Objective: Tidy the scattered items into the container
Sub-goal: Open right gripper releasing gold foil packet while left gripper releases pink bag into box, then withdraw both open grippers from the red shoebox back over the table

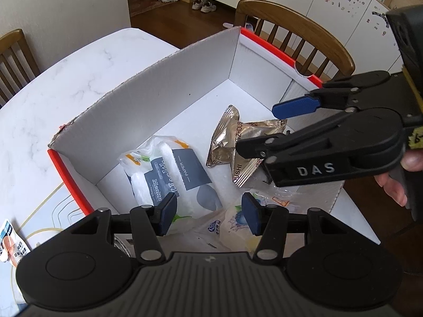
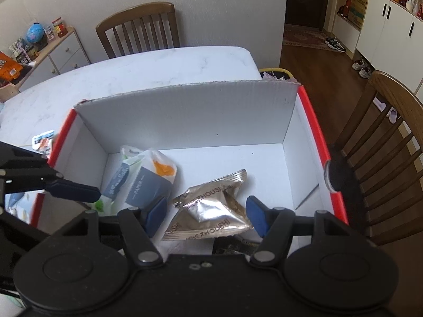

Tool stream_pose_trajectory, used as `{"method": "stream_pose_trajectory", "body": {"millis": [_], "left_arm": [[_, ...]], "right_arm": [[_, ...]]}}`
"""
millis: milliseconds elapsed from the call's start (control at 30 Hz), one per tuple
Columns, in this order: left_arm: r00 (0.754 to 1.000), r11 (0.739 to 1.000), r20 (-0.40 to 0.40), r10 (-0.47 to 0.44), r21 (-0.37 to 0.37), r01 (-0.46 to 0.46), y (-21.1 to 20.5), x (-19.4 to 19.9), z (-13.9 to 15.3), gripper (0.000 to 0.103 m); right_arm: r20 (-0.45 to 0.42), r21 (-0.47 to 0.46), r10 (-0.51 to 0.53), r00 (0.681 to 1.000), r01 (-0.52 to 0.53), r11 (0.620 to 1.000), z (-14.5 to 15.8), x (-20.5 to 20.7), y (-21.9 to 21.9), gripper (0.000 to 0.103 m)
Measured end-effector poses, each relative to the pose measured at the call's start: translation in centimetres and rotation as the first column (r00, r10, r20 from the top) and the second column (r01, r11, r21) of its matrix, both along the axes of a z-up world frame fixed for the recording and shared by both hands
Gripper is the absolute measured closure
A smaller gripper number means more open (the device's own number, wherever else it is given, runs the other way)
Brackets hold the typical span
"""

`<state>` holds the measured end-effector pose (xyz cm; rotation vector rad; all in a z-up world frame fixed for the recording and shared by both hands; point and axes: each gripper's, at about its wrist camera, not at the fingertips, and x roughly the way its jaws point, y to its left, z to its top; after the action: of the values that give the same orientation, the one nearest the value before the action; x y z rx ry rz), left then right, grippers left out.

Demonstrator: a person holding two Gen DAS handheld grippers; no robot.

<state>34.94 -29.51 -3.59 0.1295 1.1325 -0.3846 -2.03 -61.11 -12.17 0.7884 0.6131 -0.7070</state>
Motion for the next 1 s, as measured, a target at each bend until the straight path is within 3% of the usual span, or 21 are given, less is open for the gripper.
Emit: {"method": "stream_pose_trajectory", "body": {"millis": [600, 1000], "left_arm": [[0.997, 1.000, 0.083, 0.011, -0.021, -0.009, 0.7, -2.4, 2.9, 0.023], [0.991, 0.999, 0.137, 0.011, -0.040, -0.006, 1.9, -4.7, 4.7, 0.015]], "right_arm": [[0.053, -0.040, -0.061, 0.997, 0.063, 0.997, 2.2, -3.0, 2.6, 0.028], [0.082, -0.083, -0.061, 0.995, 0.068, 0.994, 4.2, -4.1, 5.9, 0.025]]}}
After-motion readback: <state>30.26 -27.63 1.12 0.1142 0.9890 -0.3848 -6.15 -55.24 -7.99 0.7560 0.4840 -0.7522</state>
